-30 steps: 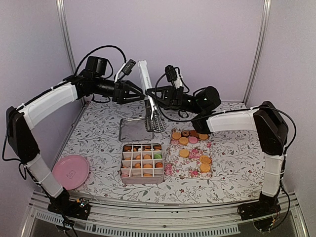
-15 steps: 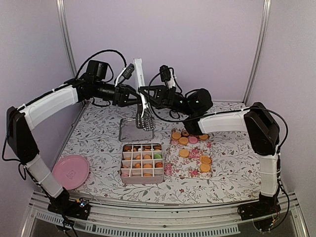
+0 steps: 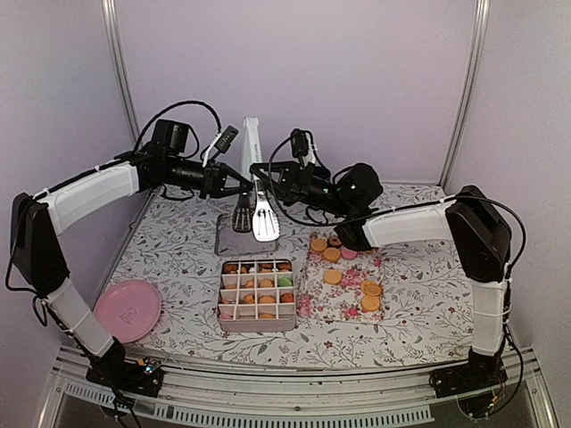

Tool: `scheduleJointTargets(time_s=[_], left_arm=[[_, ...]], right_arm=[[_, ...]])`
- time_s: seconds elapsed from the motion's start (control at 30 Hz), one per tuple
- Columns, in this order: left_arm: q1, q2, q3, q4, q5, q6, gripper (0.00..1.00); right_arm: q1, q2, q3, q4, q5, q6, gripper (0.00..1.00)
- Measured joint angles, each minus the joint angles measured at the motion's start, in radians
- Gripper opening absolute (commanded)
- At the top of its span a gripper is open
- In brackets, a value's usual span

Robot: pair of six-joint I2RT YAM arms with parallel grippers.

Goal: Pack the cookies
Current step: Pass from the right arm to the left

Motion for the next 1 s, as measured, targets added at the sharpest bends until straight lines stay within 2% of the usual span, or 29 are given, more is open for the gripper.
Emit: scheduleJointTargets(time_s=[0.2,0.4,0.57,0.63,0.67,0.7,0.77,0.83,1.0], left_arm=[[0.005,-0.001,-0.016,0.030,-0.056,0.085,0.00],[0.005,-0.001,-0.022,0.046,-0.175,0.148,0.00],[0.005,0.000,-0.027,0.064,-0.206,0.182,0.00],[0.005,0.000,-0.027,0.074,-0.203,0.185,0.19],[0.005,0.000,-0.027,0.076,-0.200,0.183,0.34],[0.005,0.000,-0.027,0.076,-0.196,0.166,0.56],[0.006,0.000,-0.027,0.074,-0.187,0.157,0.74],[0.007,0.000,-0.027,0.068,-0.160,0.151,0.78],[0.024,-0.036,-0.069,0.019,-0.055,0.193,0.74]], right_arm=[[0.004,-0.047,-0.017,-0.092,-0.014,-0.022,0.00],[-0.003,-0.062,-0.041,-0.103,-0.015,0.000,0.00],[-0.005,-0.101,-0.079,-0.118,-0.013,0.019,0.00],[-0.005,-0.107,-0.079,-0.124,-0.013,0.021,0.00],[-0.005,-0.108,-0.079,-0.124,-0.015,0.019,0.00],[-0.005,-0.108,-0.080,-0.121,-0.023,0.014,0.00],[-0.002,-0.109,-0.084,-0.104,-0.042,0.005,0.00],[0.001,-0.109,-0.086,-0.083,-0.068,0.000,0.00],[0.018,-0.113,-0.086,-0.068,-0.109,-0.035,0.00]])
